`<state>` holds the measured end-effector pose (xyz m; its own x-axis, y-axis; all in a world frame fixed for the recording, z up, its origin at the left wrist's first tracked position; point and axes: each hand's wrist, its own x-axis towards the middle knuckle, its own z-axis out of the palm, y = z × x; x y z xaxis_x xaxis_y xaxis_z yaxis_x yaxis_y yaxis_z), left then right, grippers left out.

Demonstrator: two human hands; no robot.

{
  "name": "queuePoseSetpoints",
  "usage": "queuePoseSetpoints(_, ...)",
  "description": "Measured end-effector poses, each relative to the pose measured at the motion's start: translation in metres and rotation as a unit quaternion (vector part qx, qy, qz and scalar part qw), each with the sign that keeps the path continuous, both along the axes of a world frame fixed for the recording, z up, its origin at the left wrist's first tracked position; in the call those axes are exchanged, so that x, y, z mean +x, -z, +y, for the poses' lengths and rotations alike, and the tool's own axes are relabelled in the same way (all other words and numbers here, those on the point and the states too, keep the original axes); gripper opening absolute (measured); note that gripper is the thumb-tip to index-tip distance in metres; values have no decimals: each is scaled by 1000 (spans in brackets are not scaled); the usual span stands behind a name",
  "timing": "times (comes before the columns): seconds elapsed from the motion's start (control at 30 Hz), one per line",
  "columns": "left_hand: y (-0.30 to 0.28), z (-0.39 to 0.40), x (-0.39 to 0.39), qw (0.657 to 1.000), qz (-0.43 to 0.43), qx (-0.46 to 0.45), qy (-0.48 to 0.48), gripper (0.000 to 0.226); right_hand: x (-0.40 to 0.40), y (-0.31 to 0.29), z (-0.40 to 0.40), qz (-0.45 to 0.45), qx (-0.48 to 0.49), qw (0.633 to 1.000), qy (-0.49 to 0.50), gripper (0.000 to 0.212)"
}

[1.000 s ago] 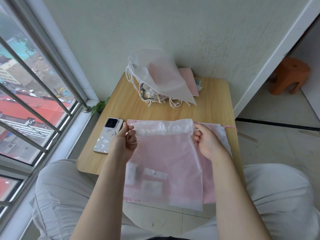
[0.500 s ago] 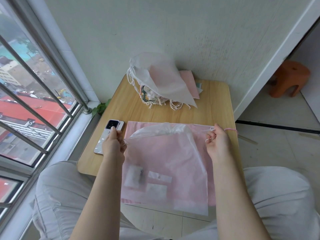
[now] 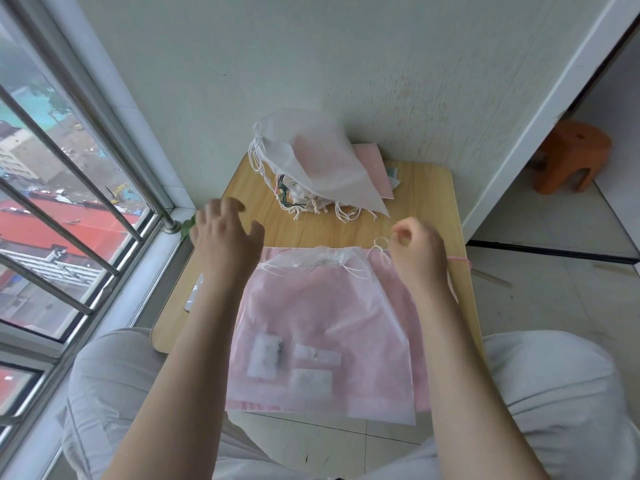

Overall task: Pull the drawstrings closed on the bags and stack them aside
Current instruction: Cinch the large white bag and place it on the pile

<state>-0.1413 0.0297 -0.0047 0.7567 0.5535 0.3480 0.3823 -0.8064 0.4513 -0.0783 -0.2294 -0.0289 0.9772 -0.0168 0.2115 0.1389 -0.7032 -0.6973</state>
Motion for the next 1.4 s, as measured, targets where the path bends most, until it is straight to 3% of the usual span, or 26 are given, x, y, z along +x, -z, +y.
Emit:
queuePoseSetpoints(0.03,1,-4,0,999,14,-21,36,18,-1,0,6,-1,-12,999,-49,13)
queuePoseSetpoints(0.1,11,-20,-3,986,128,-43,98,22,-5,2,20,19,-84,987,-133,10)
queuePoseSetpoints(0.17,27,-36,-10,970,213,-29,114,22,-11,11,33,22,-185,972,-144,7)
queuePoseSetpoints(0.3,52,-55,-26,983,162,-9,81,28,-21,25,39,-50,-229,968,-95,7)
queuePoseSetpoints(0.43,61,-63,-27,990,101,-2,103,23,-22,33,38,-1,-264,959,-103,14)
queuePoseSetpoints(0.57,60,-70,-22,985,48,45,161,21,-23,38,39,-20,-208,974,-92,4)
queuePoseSetpoints(0.7,58,-70,-8,977,122,79,157,29,-20,35,39,-16,-180,978,-107,11)
queuePoseSetpoints(0.87,57,-69,4,967,135,144,160,15,-16,29,38,38,-158,978,-134,21)
queuePoseSetpoints(0.93,58,-66,7,968,122,119,183,7,-15,27,37,50,-150,979,-132,21)
queuePoseSetpoints(1.07,51,-62,12,973,120,-41,193,24,-12,24,36,72,-120,983,-121,21)
queuePoseSetpoints(1.2,41,-62,17,955,162,-193,155,34,-10,24,41,120,-78,981,-130,23)
queuePoseSetpoints(1.3,37,-53,17,957,181,-196,118,35,-8,26,38,141,17,986,-89,26)
queuePoseSetpoints(1.4,41,-40,16,954,179,-211,111,35,-6,25,34,115,29,992,-51,38)
